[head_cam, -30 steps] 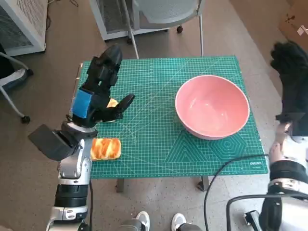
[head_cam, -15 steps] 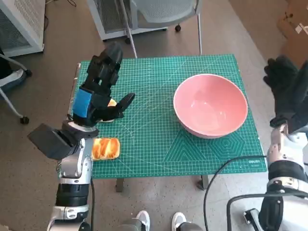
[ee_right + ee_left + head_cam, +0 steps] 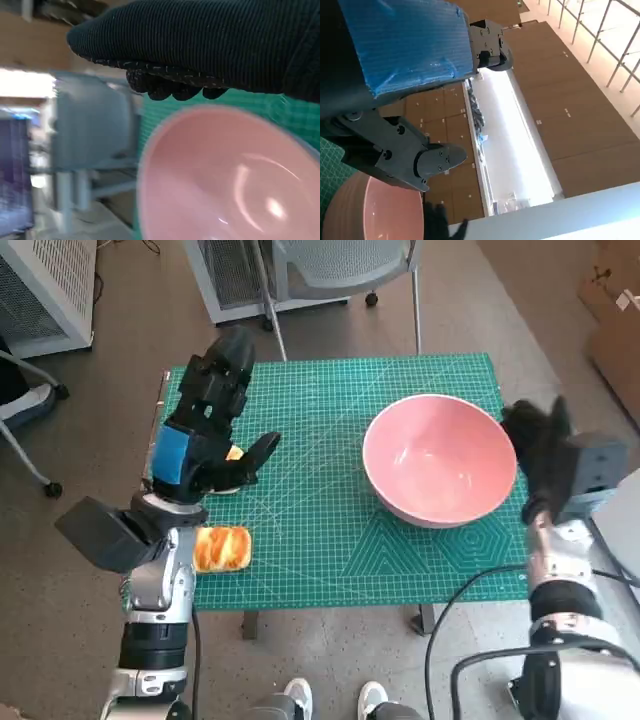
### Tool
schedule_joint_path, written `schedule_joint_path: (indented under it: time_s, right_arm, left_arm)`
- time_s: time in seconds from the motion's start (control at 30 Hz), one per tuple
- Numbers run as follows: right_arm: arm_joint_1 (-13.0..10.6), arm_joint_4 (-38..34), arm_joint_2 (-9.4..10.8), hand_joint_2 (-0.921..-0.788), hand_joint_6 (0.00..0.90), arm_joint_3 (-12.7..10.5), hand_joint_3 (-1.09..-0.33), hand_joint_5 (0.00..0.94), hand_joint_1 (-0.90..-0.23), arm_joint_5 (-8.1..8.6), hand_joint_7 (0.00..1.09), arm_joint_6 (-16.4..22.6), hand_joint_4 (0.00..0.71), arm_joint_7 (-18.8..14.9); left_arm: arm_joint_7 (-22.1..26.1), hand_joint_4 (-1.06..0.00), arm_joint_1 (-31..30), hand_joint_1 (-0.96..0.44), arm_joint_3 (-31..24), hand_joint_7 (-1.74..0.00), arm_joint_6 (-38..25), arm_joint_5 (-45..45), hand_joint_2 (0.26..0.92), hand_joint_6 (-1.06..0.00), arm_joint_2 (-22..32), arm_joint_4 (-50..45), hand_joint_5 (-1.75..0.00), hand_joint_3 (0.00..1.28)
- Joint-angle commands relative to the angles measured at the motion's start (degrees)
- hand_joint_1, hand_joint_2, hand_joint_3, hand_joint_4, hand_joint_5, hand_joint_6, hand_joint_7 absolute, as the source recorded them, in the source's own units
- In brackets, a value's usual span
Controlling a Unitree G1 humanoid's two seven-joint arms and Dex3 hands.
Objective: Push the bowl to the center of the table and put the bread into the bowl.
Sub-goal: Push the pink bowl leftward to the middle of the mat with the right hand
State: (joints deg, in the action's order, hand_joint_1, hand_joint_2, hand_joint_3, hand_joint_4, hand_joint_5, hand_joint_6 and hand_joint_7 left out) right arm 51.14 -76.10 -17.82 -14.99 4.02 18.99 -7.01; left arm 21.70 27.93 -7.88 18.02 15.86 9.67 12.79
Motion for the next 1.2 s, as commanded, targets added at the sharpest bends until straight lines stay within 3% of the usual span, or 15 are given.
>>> schedule_joint_path:
  time_s: [0.03, 0.77, 1.2]
  right_arm:
    - [-0.47, -0.27, 2.63, -0.921, 0.291, 0.21, -0.775, 0.011, -0.629, -0.56, 0.01, -0.64, 0.201, -0.66]
    - [3.62, 0.38, 8.63, -0.921, 0.271, -0.64, -0.802, 0.001, -0.588, 0.67, 0.00, -0.58, 0.196, -3.81]
    - [6.05, 0.63, 10.81, -0.921, 0.260, -0.18, -0.812, 0.000, -0.581, 0.05, 0.00, -1.10, 0.187, -3.14]
  left_arm:
    - [-0.39, -0.03, -0.56, -0.22, -0.58, -0.48, 0.09, 0.11, 0.747, 0.00, 0.29, -1.01, -0.01, 0.58]
    - [-1.53, -0.04, -2.54, -0.25, -1.43, -0.50, 0.69, -0.50, 0.777, 0.00, 0.80, -2.53, -0.01, 0.50]
    - [-2.49, -0.06, -3.40, -0.25, -1.20, -0.50, 1.65, -1.41, 0.794, 0.00, 0.79, -3.09, -0.02, 0.46]
